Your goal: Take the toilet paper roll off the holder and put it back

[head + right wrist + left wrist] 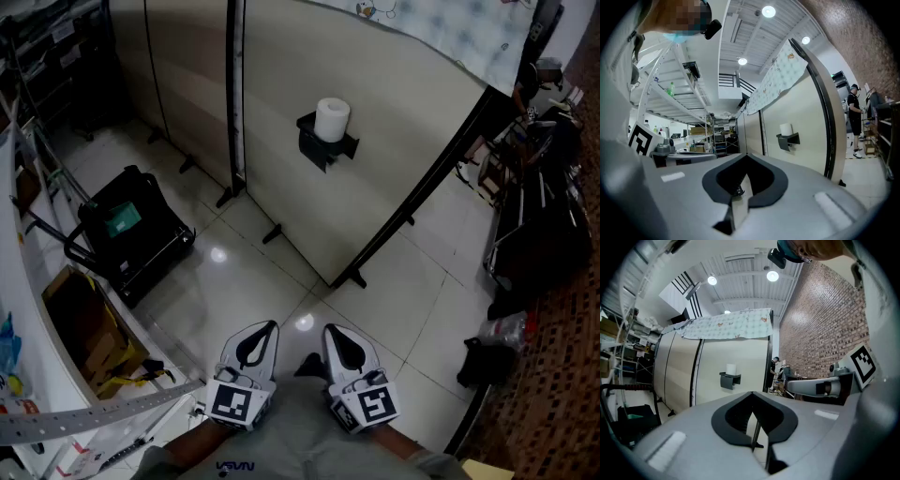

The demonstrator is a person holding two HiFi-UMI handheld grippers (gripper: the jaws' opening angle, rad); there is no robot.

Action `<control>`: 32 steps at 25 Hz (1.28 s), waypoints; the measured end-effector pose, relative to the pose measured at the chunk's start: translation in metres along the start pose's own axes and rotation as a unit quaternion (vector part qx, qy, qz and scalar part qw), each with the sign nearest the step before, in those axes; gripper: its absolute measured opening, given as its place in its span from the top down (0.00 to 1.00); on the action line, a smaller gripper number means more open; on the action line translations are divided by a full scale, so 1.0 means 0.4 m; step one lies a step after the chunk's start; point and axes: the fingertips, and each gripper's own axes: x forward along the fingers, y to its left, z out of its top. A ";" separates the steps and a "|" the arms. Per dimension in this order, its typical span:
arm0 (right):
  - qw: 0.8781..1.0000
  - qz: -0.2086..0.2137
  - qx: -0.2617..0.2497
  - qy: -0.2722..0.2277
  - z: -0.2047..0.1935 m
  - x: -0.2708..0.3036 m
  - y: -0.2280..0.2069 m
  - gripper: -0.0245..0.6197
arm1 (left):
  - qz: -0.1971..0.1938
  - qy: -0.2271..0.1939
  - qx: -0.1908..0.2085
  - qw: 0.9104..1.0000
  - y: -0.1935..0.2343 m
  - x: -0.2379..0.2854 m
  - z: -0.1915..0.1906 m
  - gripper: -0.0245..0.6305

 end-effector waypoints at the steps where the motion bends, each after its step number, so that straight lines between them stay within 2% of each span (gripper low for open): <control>1: 1.000 0.001 0.001 0.001 -0.003 0.012 -0.004 0.96 | 0.000 0.007 -0.001 1.000 0.007 0.009 0.001 0.96; 5: 1.000 0.005 0.014 0.007 -0.016 0.070 -0.035 0.96 | 0.005 0.021 0.001 1.000 0.042 0.052 -0.005 0.96; 9: 0.999 0.016 0.027 0.002 -0.011 0.168 -0.106 0.96 | 0.028 0.031 0.004 0.999 0.103 0.132 -0.001 0.96; 18: 0.998 0.047 0.034 -0.014 0.060 0.399 -0.338 0.96 | 0.043 0.047 0.028 0.998 0.173 0.457 0.072 0.96; 23: 0.998 0.055 0.036 -0.015 0.080 0.479 -0.443 0.96 | 0.051 0.053 0.042 0.996 0.187 0.576 0.083 0.96; 26: 0.998 0.058 0.035 -0.008 0.076 0.516 -0.483 0.96 | 0.064 0.053 0.032 0.996 0.204 0.609 0.076 0.96; 28: 0.998 0.060 0.032 -0.011 0.085 0.536 -0.496 0.96 | 0.069 0.053 0.040 0.995 0.220 0.630 0.082 0.96; 32: 0.998 0.066 0.018 -0.006 0.094 0.579 -0.502 0.96 | 0.059 0.058 0.036 0.996 0.252 0.680 0.084 0.96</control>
